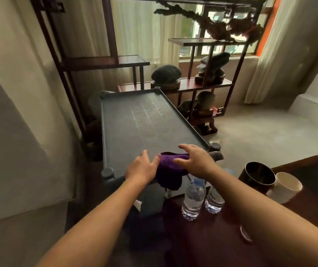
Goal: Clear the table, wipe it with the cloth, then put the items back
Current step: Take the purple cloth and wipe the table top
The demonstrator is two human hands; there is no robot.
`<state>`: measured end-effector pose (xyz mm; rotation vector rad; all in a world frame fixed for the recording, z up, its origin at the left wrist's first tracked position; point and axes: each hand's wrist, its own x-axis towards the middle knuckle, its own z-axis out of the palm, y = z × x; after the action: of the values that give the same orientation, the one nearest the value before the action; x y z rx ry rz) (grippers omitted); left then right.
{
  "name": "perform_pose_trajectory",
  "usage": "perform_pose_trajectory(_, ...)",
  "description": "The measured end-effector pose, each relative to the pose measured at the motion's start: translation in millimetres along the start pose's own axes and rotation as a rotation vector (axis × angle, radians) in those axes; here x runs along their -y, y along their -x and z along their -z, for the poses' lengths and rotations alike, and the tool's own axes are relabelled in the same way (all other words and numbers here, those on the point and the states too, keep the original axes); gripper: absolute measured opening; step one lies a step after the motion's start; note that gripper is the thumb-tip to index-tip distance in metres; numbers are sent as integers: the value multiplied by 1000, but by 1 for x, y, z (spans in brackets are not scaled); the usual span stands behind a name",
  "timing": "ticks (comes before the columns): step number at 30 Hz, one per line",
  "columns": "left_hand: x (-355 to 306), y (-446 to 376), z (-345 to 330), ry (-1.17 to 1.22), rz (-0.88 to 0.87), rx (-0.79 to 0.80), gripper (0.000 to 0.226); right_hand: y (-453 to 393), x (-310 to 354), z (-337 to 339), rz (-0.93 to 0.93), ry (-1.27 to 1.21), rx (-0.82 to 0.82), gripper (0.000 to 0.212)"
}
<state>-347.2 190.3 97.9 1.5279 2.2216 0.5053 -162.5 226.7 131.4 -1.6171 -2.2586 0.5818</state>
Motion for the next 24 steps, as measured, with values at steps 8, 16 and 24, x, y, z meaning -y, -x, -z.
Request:
perform_pose_trajectory(8,-21,-57,-5,235,137,417,64,-39,-2,-20,-71,25,42,52)
perform_pose_trajectory(16,-31,-68,-7,1043,9,353,37,-56,-4,-20,-124,-181,-80,68)
perform_pose_trajectory(24,-31,-61,30,1448,-21,496,23,-49,27,4,-435,-1176,212,42)
